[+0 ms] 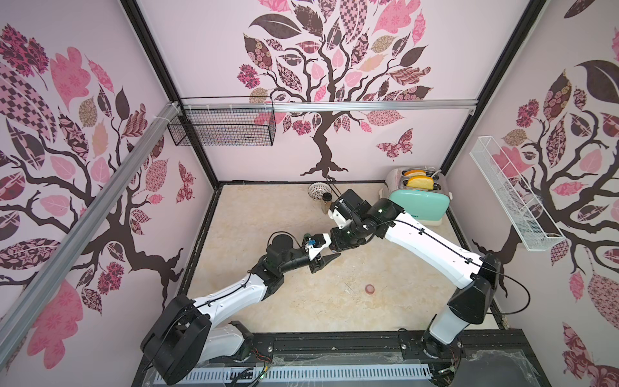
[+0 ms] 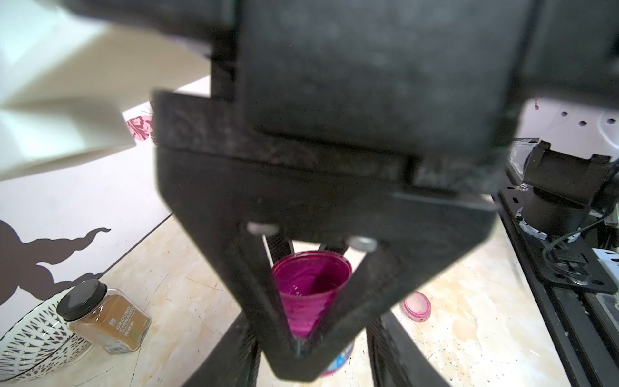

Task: Close the paint jar lid
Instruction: Pick up the paint jar from the center of the board.

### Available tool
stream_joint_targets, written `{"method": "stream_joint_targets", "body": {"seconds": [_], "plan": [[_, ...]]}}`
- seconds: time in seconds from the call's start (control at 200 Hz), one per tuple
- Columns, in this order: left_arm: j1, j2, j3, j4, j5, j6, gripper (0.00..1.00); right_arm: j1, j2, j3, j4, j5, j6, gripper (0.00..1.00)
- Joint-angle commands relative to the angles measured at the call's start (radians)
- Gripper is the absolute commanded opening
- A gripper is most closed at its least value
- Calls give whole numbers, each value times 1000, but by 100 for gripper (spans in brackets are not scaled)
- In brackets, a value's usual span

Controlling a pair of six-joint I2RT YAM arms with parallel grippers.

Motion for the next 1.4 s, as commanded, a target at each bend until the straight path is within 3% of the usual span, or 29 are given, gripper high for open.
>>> {"method": "stream_joint_targets", "body": {"seconds": [0.0, 0.27, 0.36, 0.74, 1.16, 1.395], "plan": [[-1, 11, 12, 3, 1, 16, 50, 6, 9, 43, 3, -7, 12, 32], [-3, 21, 25, -27, -17, 29, 42, 7, 12, 47, 8, -21, 18, 31], [-3, 22, 25, -26, -18, 26, 34, 7, 14, 44, 9, -26, 21, 32], [-3, 14, 22, -6, -17, 7, 25, 8, 14, 31, 30, -17, 27, 38], [-4, -35, 3, 3, -22, 9, 21, 5, -60, 92, 46, 127, -4, 70], [-4, -87, -20, 17, -49, 4, 21, -48, -221, 40, 95, 224, -19, 75]]}}
